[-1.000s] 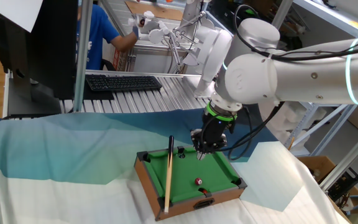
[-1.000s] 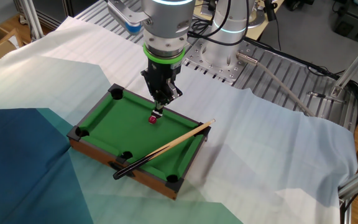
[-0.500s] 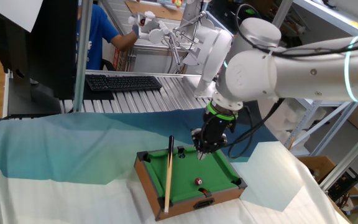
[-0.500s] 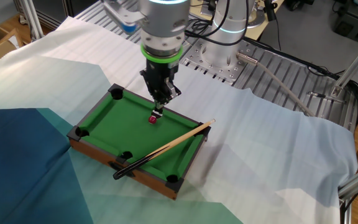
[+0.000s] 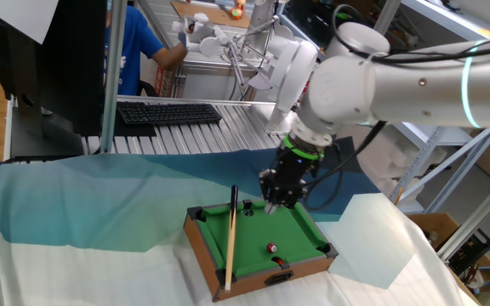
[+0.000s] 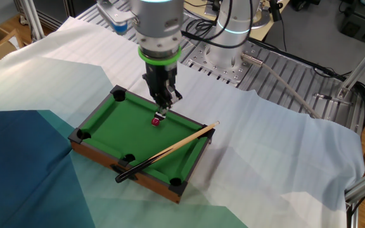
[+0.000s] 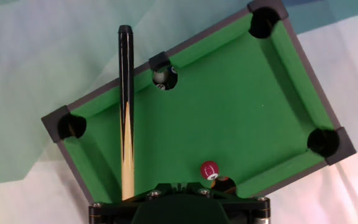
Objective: Hit the pool ball
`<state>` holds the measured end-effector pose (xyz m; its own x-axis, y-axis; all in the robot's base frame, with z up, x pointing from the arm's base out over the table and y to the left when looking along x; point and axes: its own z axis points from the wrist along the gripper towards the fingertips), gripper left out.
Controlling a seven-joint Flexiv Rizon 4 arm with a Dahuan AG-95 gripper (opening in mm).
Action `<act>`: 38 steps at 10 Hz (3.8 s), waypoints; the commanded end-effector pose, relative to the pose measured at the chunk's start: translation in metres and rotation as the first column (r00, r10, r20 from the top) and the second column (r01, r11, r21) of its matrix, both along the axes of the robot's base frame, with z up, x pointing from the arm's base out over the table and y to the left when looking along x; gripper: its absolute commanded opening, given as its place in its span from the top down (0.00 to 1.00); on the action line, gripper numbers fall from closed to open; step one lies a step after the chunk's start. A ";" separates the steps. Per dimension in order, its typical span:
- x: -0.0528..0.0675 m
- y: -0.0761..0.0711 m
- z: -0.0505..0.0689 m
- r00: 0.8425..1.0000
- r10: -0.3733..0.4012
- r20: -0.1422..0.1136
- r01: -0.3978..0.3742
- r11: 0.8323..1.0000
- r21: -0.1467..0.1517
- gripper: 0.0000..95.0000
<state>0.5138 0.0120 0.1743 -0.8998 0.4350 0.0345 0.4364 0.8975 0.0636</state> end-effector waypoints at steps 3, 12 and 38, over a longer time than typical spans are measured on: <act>0.031 0.017 -0.002 0.999 -0.055 -0.002 0.055 0.998 -0.038 1.00; 0.082 0.024 -0.029 0.996 -0.094 -0.001 0.094 0.996 0.007 1.00; 0.085 0.034 -0.071 0.997 -0.072 0.016 0.072 0.997 -0.001 0.80</act>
